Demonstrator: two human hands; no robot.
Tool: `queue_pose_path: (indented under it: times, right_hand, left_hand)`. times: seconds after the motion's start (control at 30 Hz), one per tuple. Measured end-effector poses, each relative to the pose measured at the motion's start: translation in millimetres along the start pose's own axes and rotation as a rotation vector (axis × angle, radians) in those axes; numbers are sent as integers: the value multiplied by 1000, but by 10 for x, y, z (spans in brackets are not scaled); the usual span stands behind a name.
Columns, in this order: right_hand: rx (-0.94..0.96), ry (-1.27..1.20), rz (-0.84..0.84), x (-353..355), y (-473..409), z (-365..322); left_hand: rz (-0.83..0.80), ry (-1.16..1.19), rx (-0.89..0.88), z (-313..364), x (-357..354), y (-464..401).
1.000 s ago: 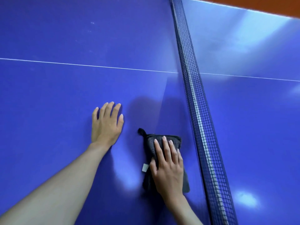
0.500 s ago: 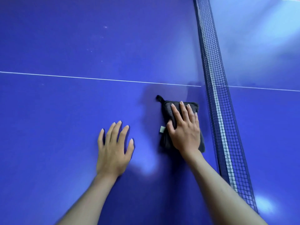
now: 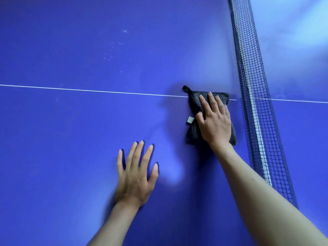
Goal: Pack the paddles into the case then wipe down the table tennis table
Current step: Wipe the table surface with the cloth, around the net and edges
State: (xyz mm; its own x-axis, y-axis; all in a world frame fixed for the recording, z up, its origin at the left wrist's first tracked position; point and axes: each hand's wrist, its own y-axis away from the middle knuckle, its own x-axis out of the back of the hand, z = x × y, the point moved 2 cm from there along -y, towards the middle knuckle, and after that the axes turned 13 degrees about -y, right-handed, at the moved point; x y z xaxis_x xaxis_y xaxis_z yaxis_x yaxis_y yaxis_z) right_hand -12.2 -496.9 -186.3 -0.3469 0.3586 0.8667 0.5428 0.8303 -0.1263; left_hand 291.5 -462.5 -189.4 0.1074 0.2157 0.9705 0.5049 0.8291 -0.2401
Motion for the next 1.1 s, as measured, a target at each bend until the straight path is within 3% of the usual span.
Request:
queue_pose_path:
  times: [0.3,0.57,0.7,0.87,1.1]
  right_hand:
    - [50,23,31,-35,1379,-342]
    - [31,60,29,7,3087,-747]
    - [33,90,33,0,3599,-880]
    - [4,74,18,-34,3417,-871]
    - [-2,34,27,-172,2179,-810]
  left_hand:
    - [-50,-24,-24,-10,-7,5]
    - [72,112,-25,-142,148,110]
    - [42,89,-44,-404,217,212]
    - [-40,37,-22,-600,142,274]
    - [-74,-25,-7,-591,101,258]
